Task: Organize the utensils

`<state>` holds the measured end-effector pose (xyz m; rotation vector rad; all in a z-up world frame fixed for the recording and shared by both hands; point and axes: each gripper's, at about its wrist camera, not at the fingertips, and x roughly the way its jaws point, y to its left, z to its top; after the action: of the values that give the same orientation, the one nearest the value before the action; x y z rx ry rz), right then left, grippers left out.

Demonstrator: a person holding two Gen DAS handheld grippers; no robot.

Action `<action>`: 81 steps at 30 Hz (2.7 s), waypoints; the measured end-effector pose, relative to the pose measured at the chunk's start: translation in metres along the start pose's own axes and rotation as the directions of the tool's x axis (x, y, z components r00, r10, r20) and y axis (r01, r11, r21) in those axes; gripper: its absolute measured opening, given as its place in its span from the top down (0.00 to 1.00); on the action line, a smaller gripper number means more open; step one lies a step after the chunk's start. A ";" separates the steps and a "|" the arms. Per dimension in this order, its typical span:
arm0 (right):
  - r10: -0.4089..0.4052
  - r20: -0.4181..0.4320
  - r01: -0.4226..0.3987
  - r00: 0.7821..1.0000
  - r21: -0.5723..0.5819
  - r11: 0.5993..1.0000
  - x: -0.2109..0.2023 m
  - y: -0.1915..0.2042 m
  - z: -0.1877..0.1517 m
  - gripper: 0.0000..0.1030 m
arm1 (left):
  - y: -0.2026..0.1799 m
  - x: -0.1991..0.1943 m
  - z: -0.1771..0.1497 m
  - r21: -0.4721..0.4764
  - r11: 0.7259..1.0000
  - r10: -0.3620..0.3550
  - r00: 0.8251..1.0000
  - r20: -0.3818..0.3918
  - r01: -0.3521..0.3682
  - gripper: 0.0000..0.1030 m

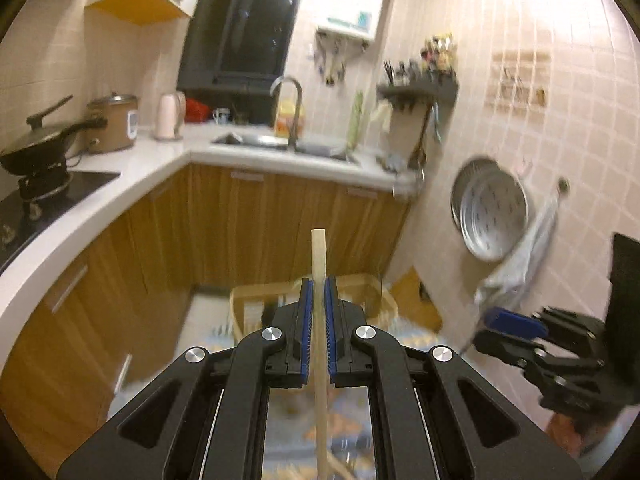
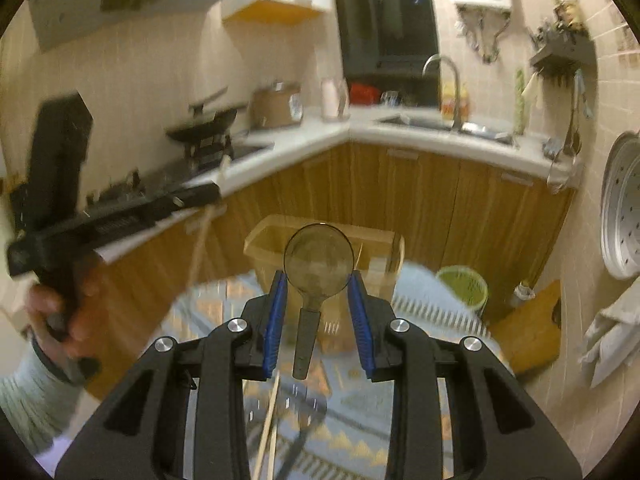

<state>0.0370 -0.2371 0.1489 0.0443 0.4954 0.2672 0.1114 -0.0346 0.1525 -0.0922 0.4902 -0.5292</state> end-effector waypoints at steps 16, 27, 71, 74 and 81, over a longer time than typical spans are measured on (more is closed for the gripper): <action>-0.226 0.178 0.225 0.958 0.026 0.974 0.047 -0.019 0.049 0.73 | -0.009 0.033 0.042 0.003 0.984 0.163 0.922 0.350 -0.176 0.96; -0.242 0.130 0.233 0.961 0.079 0.969 0.091 -0.037 0.021 0.73 | 0.013 0.059 0.030 -0.031 0.967 0.248 0.904 0.347 -0.253 0.96; -0.216 0.035 0.216 0.976 -0.017 0.976 0.109 -0.022 -0.026 0.71 | 0.049 0.058 -0.030 -0.075 0.981 0.190 0.952 0.241 -0.176 0.92; -0.206 0.027 0.206 0.978 -0.019 0.978 0.103 -0.021 -0.030 0.59 | 0.051 0.052 -0.036 -0.064 0.983 0.182 0.957 0.224 -0.172 0.79; -0.185 -0.007 0.185 0.983 0.004 0.983 0.095 -0.026 -0.035 0.58 | 0.058 0.038 -0.040 -0.063 0.985 0.173 0.963 0.206 -0.164 0.73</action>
<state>0.1069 -0.2377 0.0714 0.0017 0.5035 0.0835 0.1476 -0.0018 0.0887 -0.1472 0.2991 -0.3366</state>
